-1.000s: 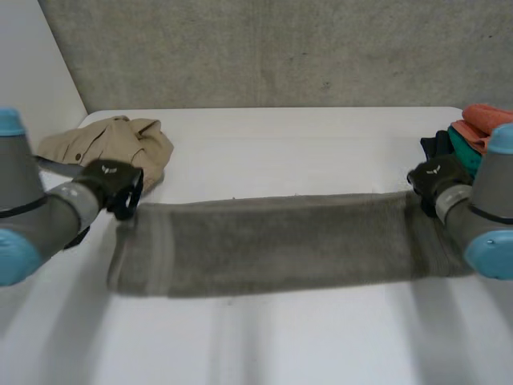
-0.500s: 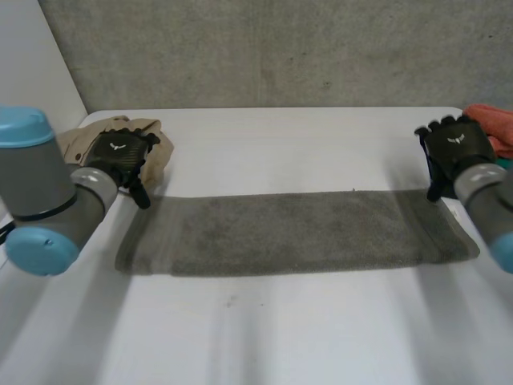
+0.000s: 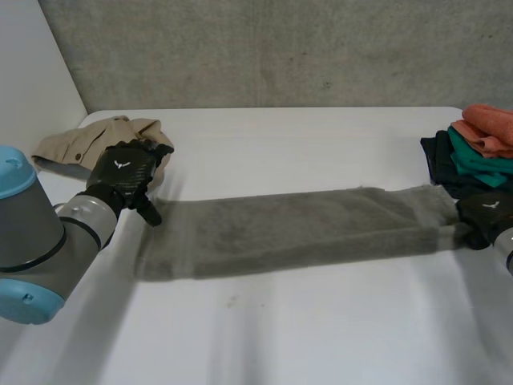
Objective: Fold the laundry.
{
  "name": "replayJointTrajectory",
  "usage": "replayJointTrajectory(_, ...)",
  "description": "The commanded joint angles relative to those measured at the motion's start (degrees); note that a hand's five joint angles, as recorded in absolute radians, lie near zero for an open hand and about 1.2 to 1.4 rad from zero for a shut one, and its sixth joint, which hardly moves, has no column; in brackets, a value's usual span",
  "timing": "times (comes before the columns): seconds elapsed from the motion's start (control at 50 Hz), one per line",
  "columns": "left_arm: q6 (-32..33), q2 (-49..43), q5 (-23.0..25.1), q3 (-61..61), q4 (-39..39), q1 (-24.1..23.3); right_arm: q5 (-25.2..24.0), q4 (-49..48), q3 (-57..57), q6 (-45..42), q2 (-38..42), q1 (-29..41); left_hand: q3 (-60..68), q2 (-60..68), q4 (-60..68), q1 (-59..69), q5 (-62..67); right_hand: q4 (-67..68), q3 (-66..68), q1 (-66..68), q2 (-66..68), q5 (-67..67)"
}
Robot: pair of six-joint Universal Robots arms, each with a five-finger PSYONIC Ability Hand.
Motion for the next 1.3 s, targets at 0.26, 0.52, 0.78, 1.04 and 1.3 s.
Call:
replayJointTrajectory(0.26, -1.62, 6.79, 0.40, -3.10, -1.17, 1.91, 2.20, -9.49, -1.37, -19.29, -9.42, 11.92, -2.34, -1.94, -1.82, -0.87, -2.86, 11.60, 12.10, 16.56, 12.23, 14.04)
replayJointTrajectory(0.52, -1.80, 7.32, 0.05, -5.73, -1.17, 0.24, -16.72, -22.16, 4.00, -24.98, 0.13, 46.11, -2.34, -1.94, -1.82, -0.87, -2.86, 11.60, 12.10, 16.56, 12.23, 14.04)
replayJointTrajectory(0.78, -1.98, 7.49, 0.40, -5.04, -0.99, -0.82, -4.32, -16.97, 5.67, -0.61, -12.92, 42.46, -2.34, -1.94, -1.82, -0.87, -2.86, -58.40, -57.90, -53.44, -57.77, -55.96)
replayJointTrajectory(1.04, -1.71, 6.61, 0.05, -4.86, -0.81, -5.39, -6.69, 6.57, 10.51, 8.85, -14.53, 24.09, -2.34, -1.94, -1.82, -0.87, -2.86, -58.40, -57.90, -53.44, -57.77, -55.96)
replayJointTrajectory(1.3, -1.89, 7.75, -0.83, -4.86, -0.81, -6.45, 4.10, -4.30, 6.90, 5.23, -12.40, 23.54, -2.34, -1.94, -1.82, -0.87, -2.86, 11.60, 12.10, 16.56, 12.23, 14.04)
